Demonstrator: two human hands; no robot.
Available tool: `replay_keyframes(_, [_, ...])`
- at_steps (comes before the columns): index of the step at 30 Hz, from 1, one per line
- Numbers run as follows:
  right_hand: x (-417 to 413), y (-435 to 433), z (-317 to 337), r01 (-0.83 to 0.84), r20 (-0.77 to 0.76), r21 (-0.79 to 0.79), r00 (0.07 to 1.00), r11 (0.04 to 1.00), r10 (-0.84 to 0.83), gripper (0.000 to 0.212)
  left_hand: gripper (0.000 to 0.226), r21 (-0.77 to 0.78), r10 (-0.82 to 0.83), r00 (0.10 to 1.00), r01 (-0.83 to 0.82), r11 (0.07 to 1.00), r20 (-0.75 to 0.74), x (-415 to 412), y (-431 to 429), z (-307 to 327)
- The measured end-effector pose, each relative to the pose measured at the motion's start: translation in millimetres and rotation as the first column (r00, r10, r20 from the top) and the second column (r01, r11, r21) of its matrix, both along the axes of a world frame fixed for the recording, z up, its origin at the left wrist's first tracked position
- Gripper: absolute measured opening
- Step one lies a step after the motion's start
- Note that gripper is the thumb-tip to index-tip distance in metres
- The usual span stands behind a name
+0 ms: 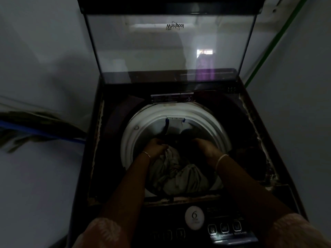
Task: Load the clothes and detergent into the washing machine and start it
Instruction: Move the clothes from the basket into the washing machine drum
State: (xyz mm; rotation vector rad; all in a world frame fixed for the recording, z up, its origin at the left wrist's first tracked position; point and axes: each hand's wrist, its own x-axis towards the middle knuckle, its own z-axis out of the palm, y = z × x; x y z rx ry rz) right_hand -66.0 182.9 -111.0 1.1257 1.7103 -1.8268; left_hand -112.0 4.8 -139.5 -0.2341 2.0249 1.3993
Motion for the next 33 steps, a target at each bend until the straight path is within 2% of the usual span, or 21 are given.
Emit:
replay_keyframes(3, [1.2, -1.0, 6.4, 0.059, 0.027, -0.071, 0.998, 0.996, -0.057, 0.031, 0.008, 0.078, 0.066, 0.996, -0.071, 0.994, 0.063, 4.5, 2.5, 14.9])
replay_keyframes(5, [3.6, 2.4, 16.9, 0.077, 0.012, -0.132, 0.997, 0.988, -0.076, 0.035, 0.015, 0.13, 0.129, 0.987, -0.141, 0.981, 0.096, 5.2, 7.6, 23.8])
replay_keyframes(7, [6.3, 10.9, 32.3, 0.087, -0.05, -0.185, 0.994, 0.979, -0.097, 0.031, 0.013, 0.199, 0.145, 0.98, -0.171, 0.965, 0.14, 5.4, 17.9, 36.7])
replay_keyframes(11, [16.1, 43.5, 72.5, 0.103, -0.21, -0.237, 0.966, 0.966, -0.154, 0.021, 0.014, 0.319, 0.091, 0.985, -0.134, 0.938, 0.148, 5.2, 57.6, 76.6])
replay_keyframes(18, [63.7, 136.1, 124.6, 0.255, -0.361, -0.283, 0.865, 0.925, -0.349, 0.024, 0.022, 0.538, -0.085, 0.993, 0.029, 0.842, 0.079, 28.9, 172.2, 139.1])
replay_keyframes(22, [112.4, 201.4, 128.2, 0.362, -0.38, -0.302, 0.803, 0.882, -0.46, 0.023, 0.026, 0.559, -0.193, 0.979, 0.123, 0.82, 0.068, 63.1, 244.2, 153.3])
replay_keyframes(27, [173.4, 280.2, 104.4, 0.47, -0.34, -0.287, 0.765, 0.835, -0.547, 0.02, 0.028, 0.524, -0.28, 0.954, 0.188, 0.831, 0.102, 110.7, 327.8, 140.1])
replay_keyframes(33, [231.9, 367.0, 45.2, 0.539, -0.195, -0.287, 0.777, 0.792, -0.599, 0.024, 0.033, 0.417, -0.251, 0.936, 0.132, 0.899, 0.245, 166.2, 416.9, 91.7])
